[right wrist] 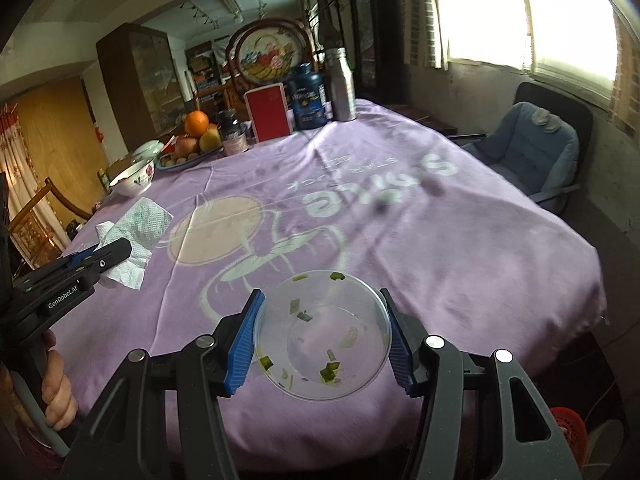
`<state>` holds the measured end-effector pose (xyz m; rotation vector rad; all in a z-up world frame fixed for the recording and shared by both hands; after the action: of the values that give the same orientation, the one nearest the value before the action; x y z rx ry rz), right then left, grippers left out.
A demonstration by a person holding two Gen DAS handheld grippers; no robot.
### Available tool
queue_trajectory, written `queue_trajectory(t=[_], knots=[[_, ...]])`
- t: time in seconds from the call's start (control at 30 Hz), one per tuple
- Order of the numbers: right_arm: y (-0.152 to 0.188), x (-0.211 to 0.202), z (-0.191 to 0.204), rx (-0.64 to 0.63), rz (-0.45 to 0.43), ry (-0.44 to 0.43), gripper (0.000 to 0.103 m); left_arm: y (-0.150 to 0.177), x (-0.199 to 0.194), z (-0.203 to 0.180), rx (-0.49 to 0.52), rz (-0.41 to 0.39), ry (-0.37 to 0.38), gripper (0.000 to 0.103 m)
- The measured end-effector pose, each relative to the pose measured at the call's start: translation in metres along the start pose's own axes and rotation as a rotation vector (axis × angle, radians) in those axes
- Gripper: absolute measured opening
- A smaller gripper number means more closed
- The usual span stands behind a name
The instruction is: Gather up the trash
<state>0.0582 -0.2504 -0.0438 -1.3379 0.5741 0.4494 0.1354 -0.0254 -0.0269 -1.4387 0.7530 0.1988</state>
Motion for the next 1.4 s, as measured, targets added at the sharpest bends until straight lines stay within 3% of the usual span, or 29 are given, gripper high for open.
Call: queue_trajectory(t=[0.23,0.37,0.5,0.6,0.7,0.77,0.87,1.07,1.23,1.4], knots=[[0.024,-0.055,-0.061,0.079,-0.057,0.108,0.056,0.000,-0.009,-0.061,0.055,0.024,0.147,0.028],[0.055,-0.094,-0.120,0.146,-0.049,0.239,0.056,0.008,-0.009,-0.135,0.173,0.072,0.293,0.028],[0.113,-0.123,-0.190,0.247,0.027,0.396,0.056,0.030,-0.005,-0.225,0.319,0.147,0.454,0.028],[0.154,-0.128,-0.233,0.330,0.096,0.463,0.056,0.056,-0.002,-0.296,0.431,0.209,0.568,0.028],[0.195,-0.118,-0.272,0.424,0.180,0.456,0.056,0.088,0.002,-0.364,0.524,0.267,0.684,0.028],[0.210,-0.106,-0.282,0.413,0.236,0.446,0.057,0.103,0.007,-0.392,0.554,0.304,0.741,0.028],[0.223,-0.095,-0.290,0.395,0.276,0.440,0.074,0.128,0.023,-0.430,0.591,0.396,0.822,0.032],[0.234,-0.114,-0.306,0.391,0.266,0.437,0.075,0.152,0.050,-0.453,0.619,0.495,0.800,0.051],[0.239,-0.128,-0.302,0.470,0.274,0.474,0.081,0.163,0.050,-0.444,0.674,0.477,0.726,0.072],[0.251,-0.138,-0.289,0.511,0.285,0.503,0.084,0.175,0.035,-0.433,0.717,0.459,0.694,0.076]])
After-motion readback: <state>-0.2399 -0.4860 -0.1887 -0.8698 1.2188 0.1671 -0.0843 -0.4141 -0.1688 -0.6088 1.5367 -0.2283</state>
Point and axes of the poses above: each gripper's, at about its wrist camera, not at the fingertips, and x roughly the way its jaws point, z to its left, y to its underside, the point moved 2 cm from there along x, roughly the way its jaws point, and after that the axes turned 3 degrees about -z, right-handed, at the moved point
